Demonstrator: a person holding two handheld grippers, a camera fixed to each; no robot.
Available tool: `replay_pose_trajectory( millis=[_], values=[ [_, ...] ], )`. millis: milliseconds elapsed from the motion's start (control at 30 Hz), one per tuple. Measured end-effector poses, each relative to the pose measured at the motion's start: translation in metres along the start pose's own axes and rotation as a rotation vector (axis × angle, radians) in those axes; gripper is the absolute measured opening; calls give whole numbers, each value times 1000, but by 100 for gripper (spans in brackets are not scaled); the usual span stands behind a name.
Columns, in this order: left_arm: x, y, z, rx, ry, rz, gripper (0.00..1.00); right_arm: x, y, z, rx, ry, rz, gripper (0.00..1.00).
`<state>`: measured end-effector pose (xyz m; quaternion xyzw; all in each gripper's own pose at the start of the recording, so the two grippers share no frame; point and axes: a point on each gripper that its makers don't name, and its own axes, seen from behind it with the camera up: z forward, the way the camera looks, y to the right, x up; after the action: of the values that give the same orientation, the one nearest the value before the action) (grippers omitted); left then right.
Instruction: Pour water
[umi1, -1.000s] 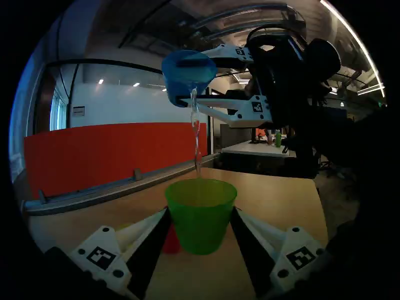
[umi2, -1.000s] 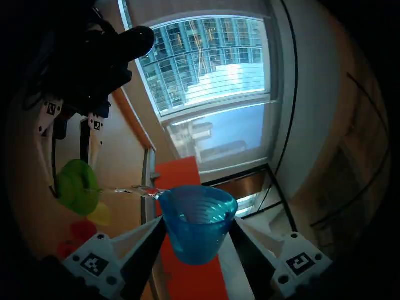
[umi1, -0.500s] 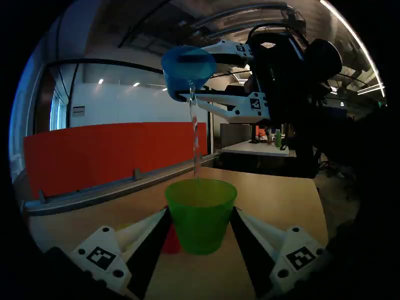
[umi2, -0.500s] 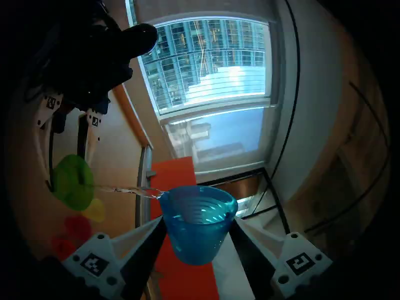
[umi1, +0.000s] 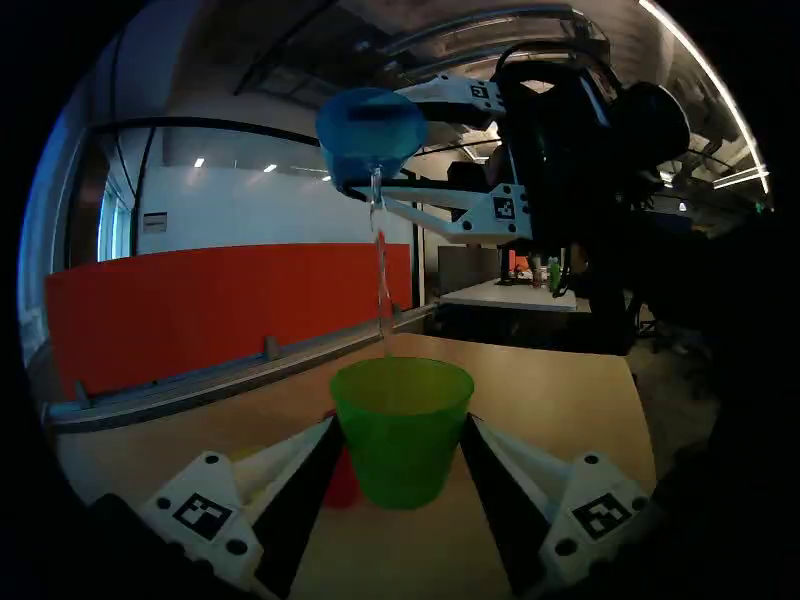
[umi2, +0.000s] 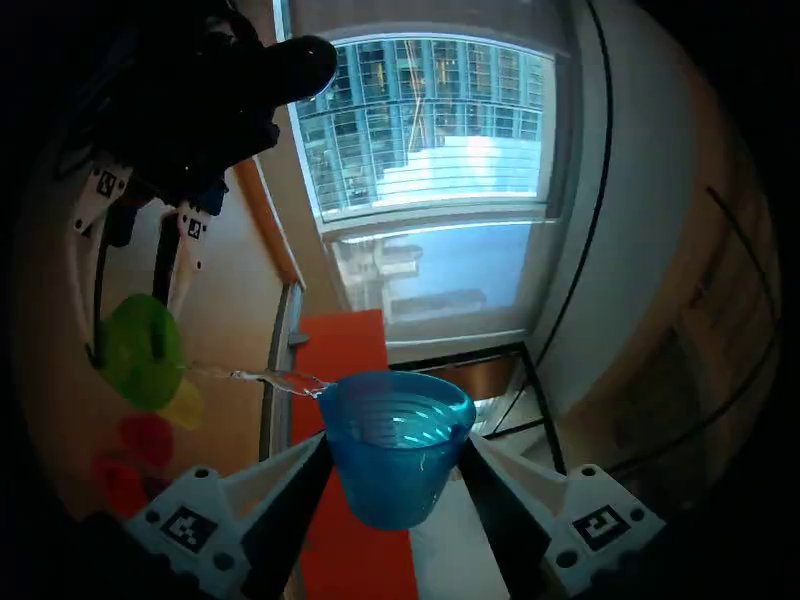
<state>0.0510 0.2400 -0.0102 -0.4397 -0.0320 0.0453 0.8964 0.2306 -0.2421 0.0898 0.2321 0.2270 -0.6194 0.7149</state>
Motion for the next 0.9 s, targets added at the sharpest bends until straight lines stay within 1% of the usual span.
replay_pose_trajectory(
  millis=[400, 900],
  values=[
    [0, -3, -1, 8, -1, -2, 81, 6, 2, 1, -7, 9, -46, 86],
    [1, -1, 0, 4, 2, -2, 81, 10, 10, 0, -23, 12, -114, 86]
  ],
)
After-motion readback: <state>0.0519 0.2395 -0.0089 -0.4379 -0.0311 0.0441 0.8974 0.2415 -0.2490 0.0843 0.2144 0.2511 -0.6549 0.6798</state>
